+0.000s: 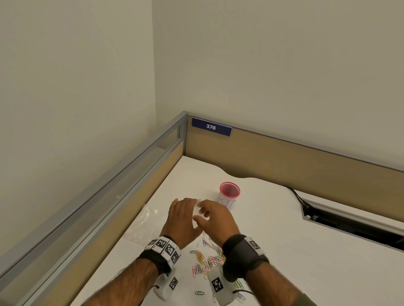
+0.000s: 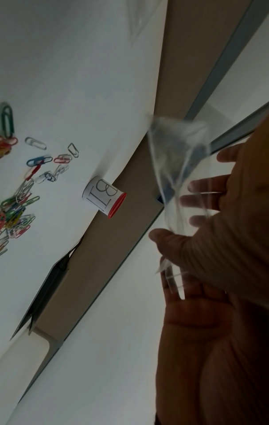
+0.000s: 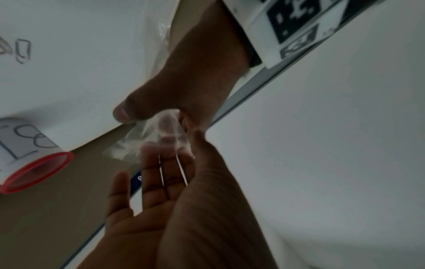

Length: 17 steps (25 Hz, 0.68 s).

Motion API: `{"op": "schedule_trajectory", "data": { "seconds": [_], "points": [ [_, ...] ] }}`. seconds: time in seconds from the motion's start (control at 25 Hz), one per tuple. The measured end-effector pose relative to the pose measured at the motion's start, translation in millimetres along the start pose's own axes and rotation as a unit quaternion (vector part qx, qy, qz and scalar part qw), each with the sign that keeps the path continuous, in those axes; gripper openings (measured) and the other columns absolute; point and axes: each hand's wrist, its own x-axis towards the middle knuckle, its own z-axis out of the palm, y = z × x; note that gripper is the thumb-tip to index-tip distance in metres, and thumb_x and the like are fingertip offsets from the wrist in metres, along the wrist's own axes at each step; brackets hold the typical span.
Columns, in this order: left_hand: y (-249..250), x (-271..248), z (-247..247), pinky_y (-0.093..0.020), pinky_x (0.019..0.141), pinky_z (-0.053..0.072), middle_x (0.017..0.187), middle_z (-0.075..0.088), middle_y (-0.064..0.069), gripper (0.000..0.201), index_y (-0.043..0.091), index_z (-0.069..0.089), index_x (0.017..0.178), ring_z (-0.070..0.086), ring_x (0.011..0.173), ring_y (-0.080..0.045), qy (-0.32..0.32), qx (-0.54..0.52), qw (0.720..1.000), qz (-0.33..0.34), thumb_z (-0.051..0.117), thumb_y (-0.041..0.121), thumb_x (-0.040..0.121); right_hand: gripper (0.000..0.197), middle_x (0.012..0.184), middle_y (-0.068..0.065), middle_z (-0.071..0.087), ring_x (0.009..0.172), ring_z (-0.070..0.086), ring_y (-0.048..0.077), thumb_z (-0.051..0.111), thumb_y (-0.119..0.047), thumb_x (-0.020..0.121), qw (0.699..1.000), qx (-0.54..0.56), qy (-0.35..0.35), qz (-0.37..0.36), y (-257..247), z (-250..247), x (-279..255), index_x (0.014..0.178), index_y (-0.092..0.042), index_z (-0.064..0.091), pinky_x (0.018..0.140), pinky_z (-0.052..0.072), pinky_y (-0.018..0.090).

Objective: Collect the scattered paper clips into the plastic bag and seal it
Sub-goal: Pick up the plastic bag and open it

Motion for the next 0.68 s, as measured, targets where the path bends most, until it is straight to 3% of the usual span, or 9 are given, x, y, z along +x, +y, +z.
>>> {"op": "schedule_trajectory", "data": {
  "seconds": [0.16, 0.28, 0.36, 0.44, 0.56, 0.68],
  "points": [
    [0.5, -2.3, -2.1, -0.035, 0.114, 0.036, 0.133, 0.052, 0.005, 0.061, 0.025, 0.042, 0.131, 0.049, 0.126, -0.014, 0.001, -0.04, 0.999, 0.0, 0.071, 0.041, 0.08, 0.014, 0.092, -0.001, 0.071, 0.082, 0.066, 0.014, 0.047, -0.024, 0.096, 0.995, 0.094, 0.001, 0.039, 3.0, 2.1, 3.5, 0.093, -0.02, 0.06, 0.084, 0.057, 0.034],
    [-7.5, -5.0, -6.4, -0.033, 0.115, 0.034, 0.135, 0.051, 0.001, 0.061, 0.022, 0.043, 0.132, 0.047, 0.129, -0.018, -0.014, -0.031, 0.999, -0.031, 0.073, 0.037, 0.082, 0.012, 0.084, -0.001, 0.073, 0.075, 0.069, 0.012, 0.046, -0.022, 0.098, 0.986, 0.161, -0.004, 0.034, 0.8, -5.2, 1.9, 0.094, -0.021, 0.058, 0.083, 0.059, 0.035],
    [-7.8, -6.4, -9.5, -0.033, 0.113, 0.034, 0.13, 0.053, 0.0, 0.055, 0.019, 0.046, 0.128, 0.048, 0.126, -0.019, -0.022, -0.025, 0.999, -0.032, 0.072, 0.036, 0.083, 0.011, 0.088, -0.002, 0.073, 0.079, 0.068, 0.012, 0.052, -0.026, 0.094, 0.991, 0.137, -0.001, 0.011, 2.7, -8.8, 2.2, 0.1, -0.022, 0.061, 0.084, 0.058, 0.034],
    [-4.0, -6.4, -11.4, -0.035, 0.109, 0.038, 0.118, 0.056, 0.002, 0.045, 0.02, 0.049, 0.118, 0.051, 0.117, -0.019, -0.019, -0.031, 0.999, -0.015, 0.071, 0.031, 0.08, 0.018, 0.103, -0.006, 0.07, 0.094, 0.064, 0.01, 0.063, -0.032, 0.087, 0.995, 0.093, -0.029, -0.028, 6.9, -10.1, 2.5, 0.103, -0.025, 0.066, 0.089, 0.053, 0.031],
    [-2.8, -4.7, -13.7, -0.039, 0.1, 0.046, 0.106, 0.054, 0.007, 0.039, 0.025, 0.047, 0.106, 0.053, 0.107, -0.017, -0.03, -0.055, 0.998, -0.023, 0.072, 0.028, 0.076, 0.018, 0.115, -0.008, 0.064, 0.108, 0.055, 0.012, 0.068, -0.037, 0.083, 0.99, -0.04, -0.074, -0.112, 11.2, -10.9, 1.7, 0.099, -0.029, 0.066, 0.096, 0.045, 0.032],
    [-8.3, -5.1, -17.8, -0.037, 0.101, 0.046, 0.123, 0.055, 0.006, 0.062, 0.027, 0.045, 0.121, 0.05, 0.117, -0.016, -0.044, -0.1, 0.992, -0.064, 0.079, 0.041, 0.072, 0.014, 0.104, -0.005, 0.069, 0.095, 0.061, 0.015, 0.055, -0.033, 0.093, 0.982, -0.116, -0.063, -0.136, 13.2, -11.8, 1.9, 0.1, -0.026, 0.065, 0.092, 0.05, 0.036]
  ]
}}
